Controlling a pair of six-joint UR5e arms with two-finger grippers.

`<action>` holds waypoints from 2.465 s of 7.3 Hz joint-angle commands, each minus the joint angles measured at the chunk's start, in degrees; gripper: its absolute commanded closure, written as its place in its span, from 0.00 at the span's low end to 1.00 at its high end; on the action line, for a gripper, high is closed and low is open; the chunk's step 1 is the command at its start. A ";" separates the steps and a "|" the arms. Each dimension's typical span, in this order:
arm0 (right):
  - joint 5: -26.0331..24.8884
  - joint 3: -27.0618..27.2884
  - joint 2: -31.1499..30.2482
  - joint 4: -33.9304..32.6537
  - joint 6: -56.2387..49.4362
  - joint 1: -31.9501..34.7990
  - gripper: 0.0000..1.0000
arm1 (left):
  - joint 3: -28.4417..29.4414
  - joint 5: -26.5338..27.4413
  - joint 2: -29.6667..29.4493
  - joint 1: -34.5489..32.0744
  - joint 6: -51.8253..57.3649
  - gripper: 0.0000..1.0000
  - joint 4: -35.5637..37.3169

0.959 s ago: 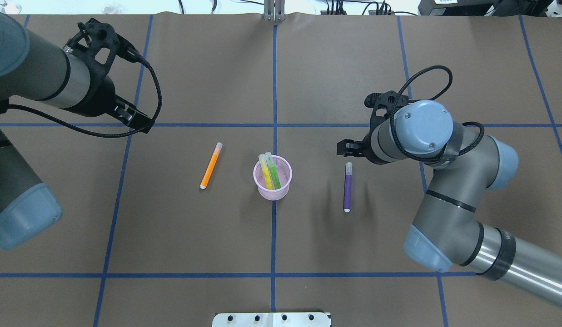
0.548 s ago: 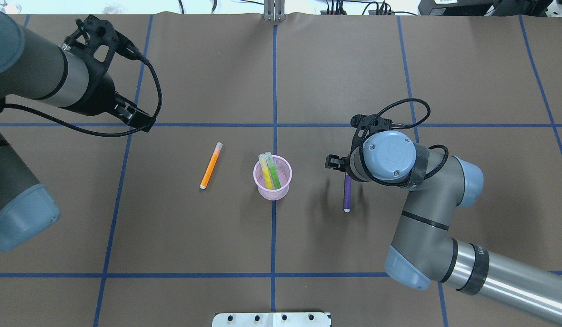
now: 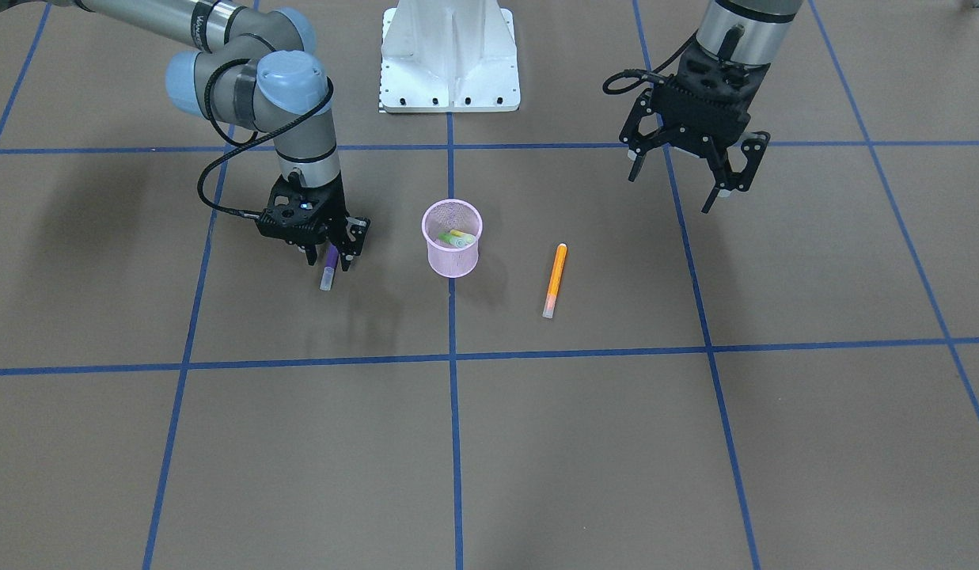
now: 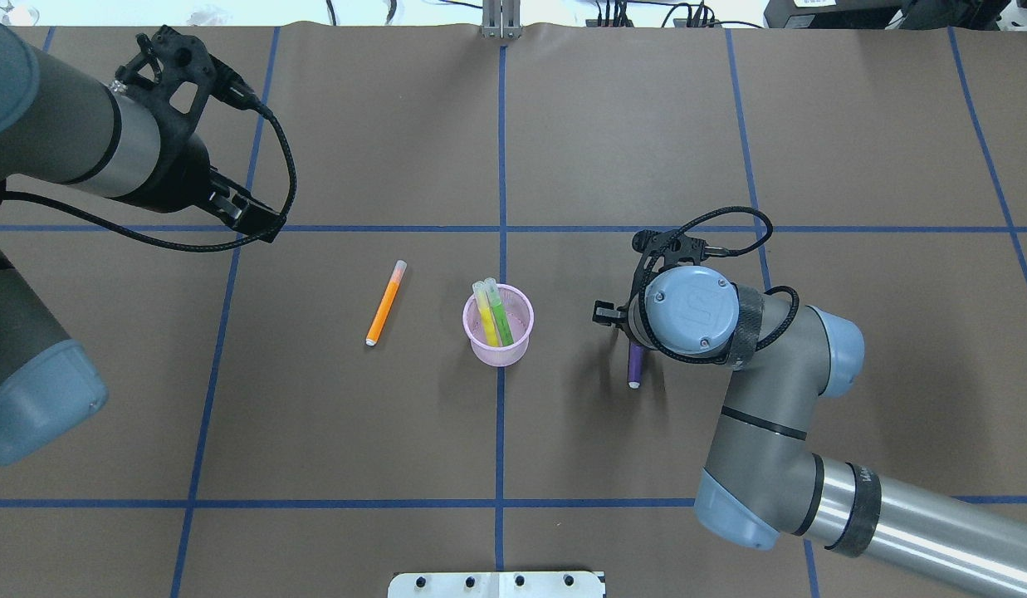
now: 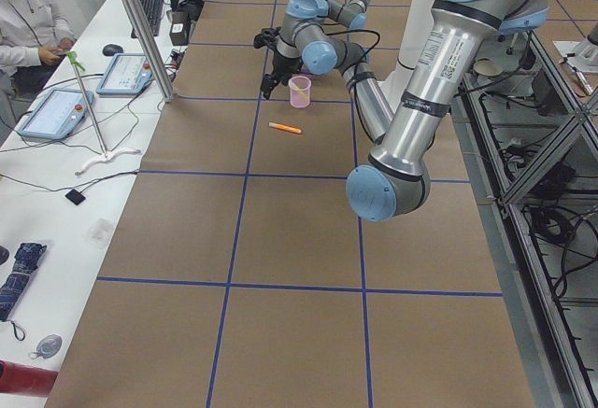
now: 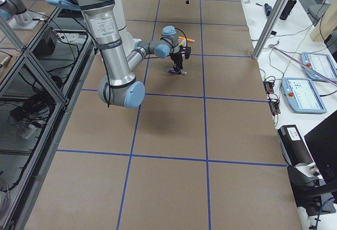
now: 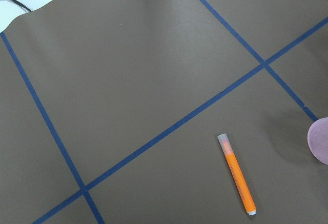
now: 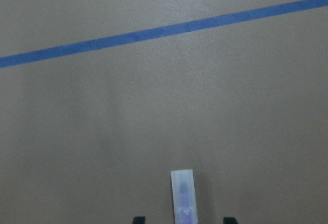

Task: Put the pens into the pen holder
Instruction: 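Lower the right gripper onto the purple marker and grasp it, then lift the purple marker with the right gripper over the pink cup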

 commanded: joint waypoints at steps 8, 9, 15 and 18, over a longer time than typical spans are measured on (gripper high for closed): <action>-5.60 1.68 0.04 -0.22 -2.30 0.27 1.00 | -0.06 0.88 0.60 0.34 -2.11 0.00 -0.18; -12.69 3.95 0.57 -1.09 -1.78 0.27 1.00 | 0.20 0.88 0.69 0.35 -2.11 0.00 -0.18; -52.37 5.65 7.95 -2.06 12.81 -11.93 1.00 | 3.44 0.79 -0.01 0.52 -2.20 0.00 -0.44; -55.74 1.54 10.13 -2.06 13.35 -15.02 1.00 | 3.71 0.71 -0.01 0.52 -2.29 0.00 -0.88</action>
